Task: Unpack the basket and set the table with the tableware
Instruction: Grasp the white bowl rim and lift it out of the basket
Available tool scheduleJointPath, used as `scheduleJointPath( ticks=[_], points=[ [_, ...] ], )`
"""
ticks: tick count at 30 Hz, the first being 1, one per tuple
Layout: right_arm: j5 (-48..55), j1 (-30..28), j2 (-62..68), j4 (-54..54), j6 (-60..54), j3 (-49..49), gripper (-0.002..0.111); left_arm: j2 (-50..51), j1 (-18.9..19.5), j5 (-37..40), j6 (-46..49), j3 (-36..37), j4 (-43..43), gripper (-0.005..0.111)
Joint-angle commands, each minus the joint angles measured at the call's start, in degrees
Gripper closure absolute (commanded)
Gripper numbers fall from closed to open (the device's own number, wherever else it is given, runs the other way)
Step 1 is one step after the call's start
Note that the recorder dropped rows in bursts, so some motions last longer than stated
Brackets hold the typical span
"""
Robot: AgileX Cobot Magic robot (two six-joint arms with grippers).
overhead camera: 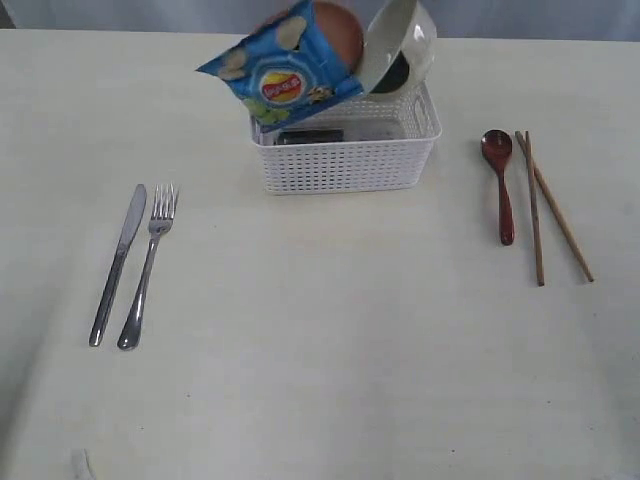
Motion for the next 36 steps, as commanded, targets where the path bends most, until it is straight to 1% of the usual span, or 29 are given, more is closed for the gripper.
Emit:
scheduleJointPath(
  ticks=[1, 10, 19, 22, 27, 30, 32, 36],
  points=[
    [1.2, -0.1, -0.7, 0.5, -2.1, -1.8, 0.109, -0.2, -0.1, -0.4, 0.0, 0.2, -0.2, 0.107],
    [5.8, -0.1, -0.7, -6.7, -2.5, -1.8, 0.109, -0.2, -0.1, -0.4, 0.0, 0.2, -0.2, 0.107],
    [6.3, -0.1, -0.7, -7.0, -3.7, -2.2, 0.109, -0.2, -0.1, -0.4, 0.0, 0.2, -0.2, 0.107],
    [7.0, -0.1, -0.7, -7.2, -4.2, -4.2, 0.109, -0.2, -0.1, -0.4, 0.0, 0.2, -0.2, 0.107],
    [8.9, -0.1, -1.9, -7.1, -5.4, -10.8, 0.109, -0.2, -0.1, -0.4, 0.0, 0.2, -0.2, 0.107],
    [11.7, -0.1, -2.9, -5.9, -7.1, -14.3, 0.109, -0.2, -0.1, -0.4, 0.0, 0.2, -0.2, 0.107],
    [13.4, -0.3, -3.8, -3.6, -9.8, -14.9, 0.109, -0.2, -0.1, -0.4, 0.0, 0.2, -0.2, 0.107],
    [13.4, -0.3, -5.3, 5.4, -16.5, -14.8, 0.109, -0.2, -0.1, -0.4, 0.0, 0.2, -0.2, 0.107]
  ],
)
